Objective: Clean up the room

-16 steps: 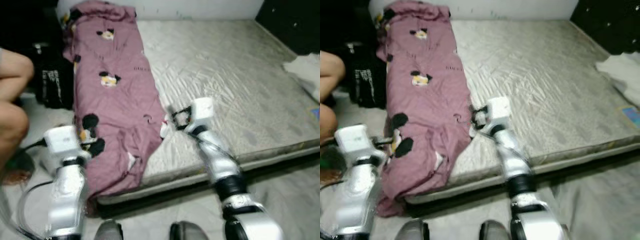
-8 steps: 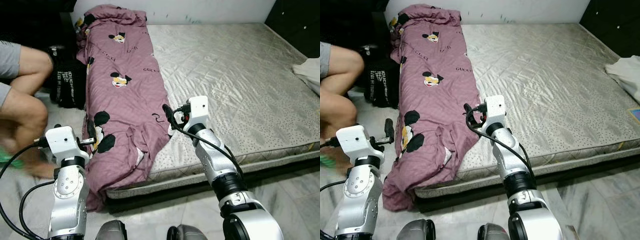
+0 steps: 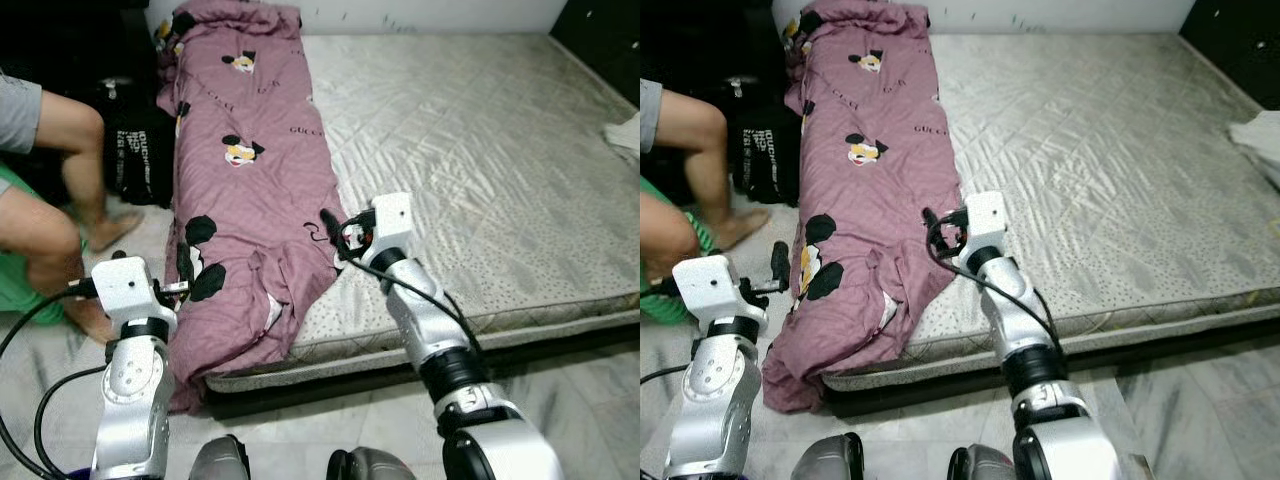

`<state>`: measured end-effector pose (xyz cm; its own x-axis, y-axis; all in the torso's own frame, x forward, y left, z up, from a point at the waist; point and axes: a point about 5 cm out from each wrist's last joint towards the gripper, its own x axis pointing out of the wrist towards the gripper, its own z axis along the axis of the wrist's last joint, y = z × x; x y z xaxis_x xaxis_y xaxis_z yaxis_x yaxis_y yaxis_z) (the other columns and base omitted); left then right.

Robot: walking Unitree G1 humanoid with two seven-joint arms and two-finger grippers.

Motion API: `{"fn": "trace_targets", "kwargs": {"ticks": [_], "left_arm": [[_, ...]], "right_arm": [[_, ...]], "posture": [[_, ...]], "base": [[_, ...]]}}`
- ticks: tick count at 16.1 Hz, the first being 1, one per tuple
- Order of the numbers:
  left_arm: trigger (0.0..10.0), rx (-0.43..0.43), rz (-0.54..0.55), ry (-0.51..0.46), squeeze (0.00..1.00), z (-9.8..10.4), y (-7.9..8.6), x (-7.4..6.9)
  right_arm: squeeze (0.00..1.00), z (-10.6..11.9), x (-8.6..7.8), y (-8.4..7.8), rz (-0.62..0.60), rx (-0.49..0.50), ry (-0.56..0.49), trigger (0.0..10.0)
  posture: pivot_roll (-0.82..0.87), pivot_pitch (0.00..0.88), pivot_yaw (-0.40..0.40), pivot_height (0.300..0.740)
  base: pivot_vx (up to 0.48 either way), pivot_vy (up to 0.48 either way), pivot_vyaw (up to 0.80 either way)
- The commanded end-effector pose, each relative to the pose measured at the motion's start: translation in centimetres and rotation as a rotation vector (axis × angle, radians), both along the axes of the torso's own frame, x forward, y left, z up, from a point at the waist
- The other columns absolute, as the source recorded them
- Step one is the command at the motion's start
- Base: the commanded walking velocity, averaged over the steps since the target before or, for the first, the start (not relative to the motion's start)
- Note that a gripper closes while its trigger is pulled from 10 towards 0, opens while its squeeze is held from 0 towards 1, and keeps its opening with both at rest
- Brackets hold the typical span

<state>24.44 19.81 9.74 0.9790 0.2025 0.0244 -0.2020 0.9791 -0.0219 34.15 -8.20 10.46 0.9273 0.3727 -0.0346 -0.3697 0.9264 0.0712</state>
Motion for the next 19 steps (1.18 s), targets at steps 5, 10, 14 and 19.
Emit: {"fn": "trace_targets", "kwargs": {"ticks": [5, 10, 14, 19], "left_arm": [[10.0, 0.049, 0.04, 0.048, 0.0, -0.7, 0.0, -1.7], [10.0, 0.126, 0.152, 0.018, 0.0, -0.2, 1.9, -5.9], [10.0, 0.169, 0.137, 0.063, 0.0, -0.7, 1.4, -7.1], [10.0, 0.139, 0.051, 0.052, 0.0, -0.2, 0.2, -6.2]], "right_arm": [[0.0, -0.1, -0.6, -1.4, -0.052, 0.032, -0.005, 10.0], [0.0, 0.2, -2.4, -5.8, -0.191, -0.035, -0.085, 10.0], [0.0, -0.3, -3.5, -6.6, -0.205, -0.008, -0.033, 10.0], [0.0, -0.3, -3.5, -5.6, -0.17, 0.009, -0.004, 10.0]], "posture": [[-0.01, 0.133, -0.045, 0.74], [0.0, 0.154, -0.043, 0.74], [-0.01, 0.166, -0.041, 0.74], [0.0, 0.171, -0.045, 0.74]], "base": [[0.0, 0.0, 0.0], [0.0, 0.0, 0.0], [0.0, 0.0, 0.0], [0.0, 0.0, 0.0]]}}
